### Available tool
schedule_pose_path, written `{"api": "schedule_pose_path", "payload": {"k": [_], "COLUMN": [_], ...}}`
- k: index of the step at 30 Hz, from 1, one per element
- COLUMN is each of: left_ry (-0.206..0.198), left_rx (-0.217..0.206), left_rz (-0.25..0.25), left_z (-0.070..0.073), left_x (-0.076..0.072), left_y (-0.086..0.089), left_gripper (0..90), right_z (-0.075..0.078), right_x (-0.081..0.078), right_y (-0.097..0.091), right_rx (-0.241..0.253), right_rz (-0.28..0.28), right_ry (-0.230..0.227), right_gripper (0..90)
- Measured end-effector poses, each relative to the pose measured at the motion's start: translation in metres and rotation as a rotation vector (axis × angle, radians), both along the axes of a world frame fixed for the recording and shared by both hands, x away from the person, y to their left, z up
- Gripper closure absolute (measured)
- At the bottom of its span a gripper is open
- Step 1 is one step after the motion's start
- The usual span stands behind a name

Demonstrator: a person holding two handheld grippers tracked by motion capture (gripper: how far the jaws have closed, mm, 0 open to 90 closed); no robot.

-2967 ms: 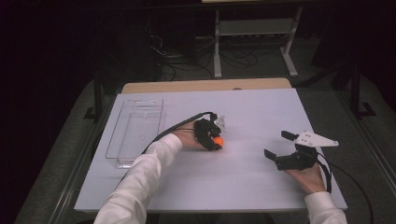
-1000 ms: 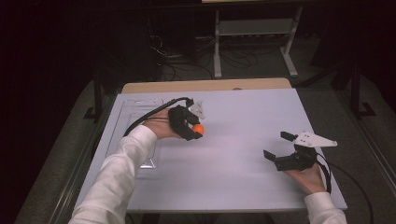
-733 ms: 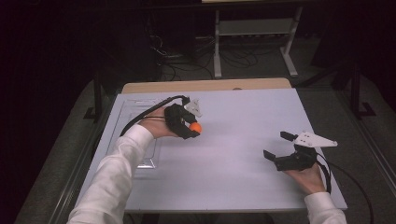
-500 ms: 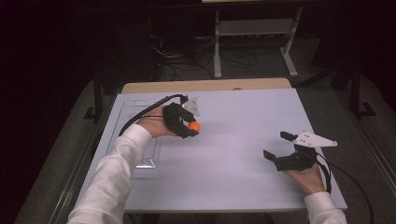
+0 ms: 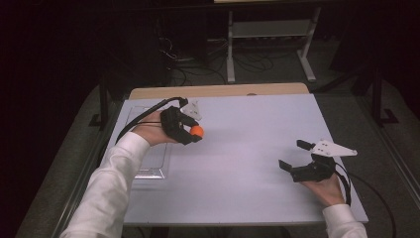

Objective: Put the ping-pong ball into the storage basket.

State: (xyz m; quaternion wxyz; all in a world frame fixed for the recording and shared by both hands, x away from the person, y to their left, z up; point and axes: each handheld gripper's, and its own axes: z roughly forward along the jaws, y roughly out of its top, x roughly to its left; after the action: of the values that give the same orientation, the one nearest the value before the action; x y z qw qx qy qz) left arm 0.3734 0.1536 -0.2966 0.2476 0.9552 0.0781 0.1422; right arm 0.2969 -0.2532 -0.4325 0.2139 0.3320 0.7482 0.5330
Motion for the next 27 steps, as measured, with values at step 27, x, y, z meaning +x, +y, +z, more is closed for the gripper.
{"api": "schedule_pose_path", "payload": {"k": [27], "left_ry": [-0.008], "left_rx": [0.042], "left_rz": [0.073], "left_z": [0.015], "left_x": [-0.011], "left_y": [0.042], "left_gripper": [51.1], "right_z": [0.0], "right_x": [0.0], "right_y": [-0.001], "right_rx": [-0.002], "right_rz": [-0.003], "right_ry": [0.003], "right_gripper": [0.0]}}
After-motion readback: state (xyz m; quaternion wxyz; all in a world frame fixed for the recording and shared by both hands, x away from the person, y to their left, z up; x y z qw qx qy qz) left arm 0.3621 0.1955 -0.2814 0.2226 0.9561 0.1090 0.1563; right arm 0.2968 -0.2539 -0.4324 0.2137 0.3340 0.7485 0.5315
